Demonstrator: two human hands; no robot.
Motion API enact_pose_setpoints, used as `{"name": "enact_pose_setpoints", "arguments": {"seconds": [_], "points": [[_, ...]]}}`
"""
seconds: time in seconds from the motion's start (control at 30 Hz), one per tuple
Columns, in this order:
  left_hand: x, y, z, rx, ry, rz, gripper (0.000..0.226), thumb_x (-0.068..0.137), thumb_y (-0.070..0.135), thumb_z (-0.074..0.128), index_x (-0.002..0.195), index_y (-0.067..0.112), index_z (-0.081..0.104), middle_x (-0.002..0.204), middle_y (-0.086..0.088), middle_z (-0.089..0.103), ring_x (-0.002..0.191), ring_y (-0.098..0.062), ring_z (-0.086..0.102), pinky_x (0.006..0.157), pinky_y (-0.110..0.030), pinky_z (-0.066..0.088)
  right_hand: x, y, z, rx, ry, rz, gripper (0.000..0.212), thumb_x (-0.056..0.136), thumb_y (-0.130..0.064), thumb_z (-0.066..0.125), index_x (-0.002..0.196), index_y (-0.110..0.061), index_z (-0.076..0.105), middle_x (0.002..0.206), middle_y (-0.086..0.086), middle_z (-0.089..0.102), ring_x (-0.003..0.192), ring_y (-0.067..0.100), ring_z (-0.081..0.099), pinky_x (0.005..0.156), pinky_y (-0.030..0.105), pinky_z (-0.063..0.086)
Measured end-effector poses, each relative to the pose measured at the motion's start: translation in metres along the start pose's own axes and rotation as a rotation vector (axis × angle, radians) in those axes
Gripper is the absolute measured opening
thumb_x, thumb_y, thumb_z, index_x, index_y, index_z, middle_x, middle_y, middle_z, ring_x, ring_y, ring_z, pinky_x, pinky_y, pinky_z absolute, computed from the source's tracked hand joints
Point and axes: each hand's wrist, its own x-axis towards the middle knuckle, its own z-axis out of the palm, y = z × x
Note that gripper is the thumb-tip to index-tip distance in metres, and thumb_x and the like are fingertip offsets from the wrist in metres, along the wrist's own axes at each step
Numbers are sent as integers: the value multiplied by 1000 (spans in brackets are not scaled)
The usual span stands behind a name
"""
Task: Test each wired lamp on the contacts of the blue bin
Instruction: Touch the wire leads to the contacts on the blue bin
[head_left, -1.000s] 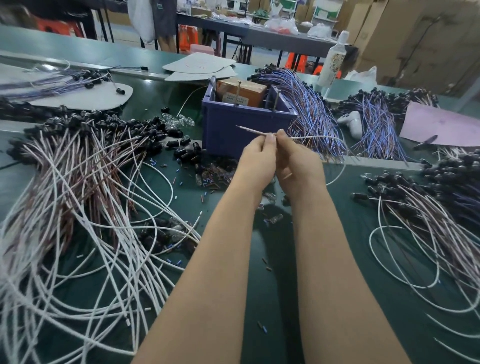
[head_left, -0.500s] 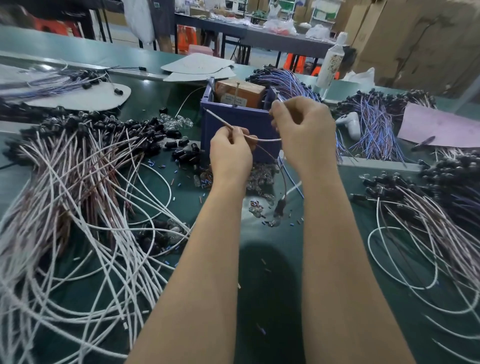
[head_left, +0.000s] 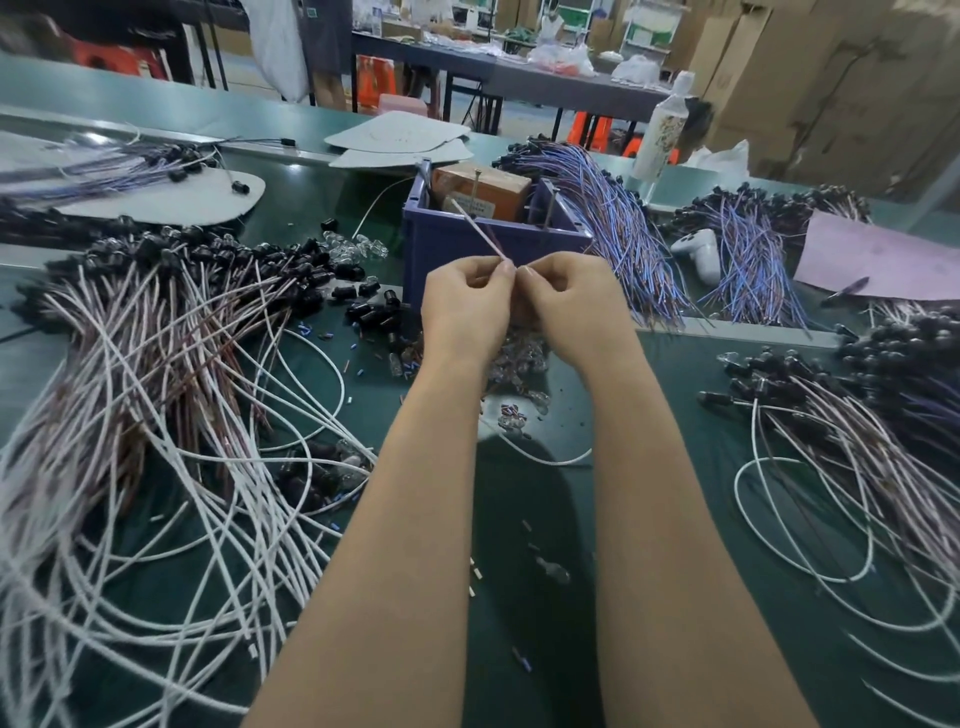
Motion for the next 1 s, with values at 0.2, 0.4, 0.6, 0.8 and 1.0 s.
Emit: {"name": "enact_pose_setpoints", "arguments": {"seconds": [0.2,0.4,0.6,0.8,1.0], "points": [[2,1,-1,136,40,-21,11,93,15,56,85,13,63,88,-10,70,88,-27,66,89,-45,53,0,1,1,49,-72,80,12,92,-17,55,89,-11,65,91,14,70,91,31,66,87,49,53],[3,5,-2,369,183,116,8,98,17,45,94,14,52,95,-9,70,89,-25,66,85,-38,52,1,3,-3,185,-79,225,8,97,-10,35,94,-10,43,76,11,72,80,27,70,68,38,60],[-4,1,1,324,211,203,20,95,5,44,113,8,53,88,-2,65,92,-24,66,87,-35,50,2,1,-5,127,-162,281,15,93,-8,34,81,-8,42,78,20,71,71,32,69,68,45,60],[-4,-9,-1,429,284,240,10,96,14,49,106,12,51,88,-4,71,87,-23,65,77,-31,47,5,8,3,66,-123,263,8,93,-14,36,89,-12,43,96,19,69,94,39,64,86,51,53],[-2,-10,-1,466,281,238,15,97,15,47,109,15,55,88,-5,70,85,-22,64,75,-29,45,7,11,7,69,-121,237,9,94,-17,37,98,-13,43,93,14,70,95,35,63,87,50,52]]}}
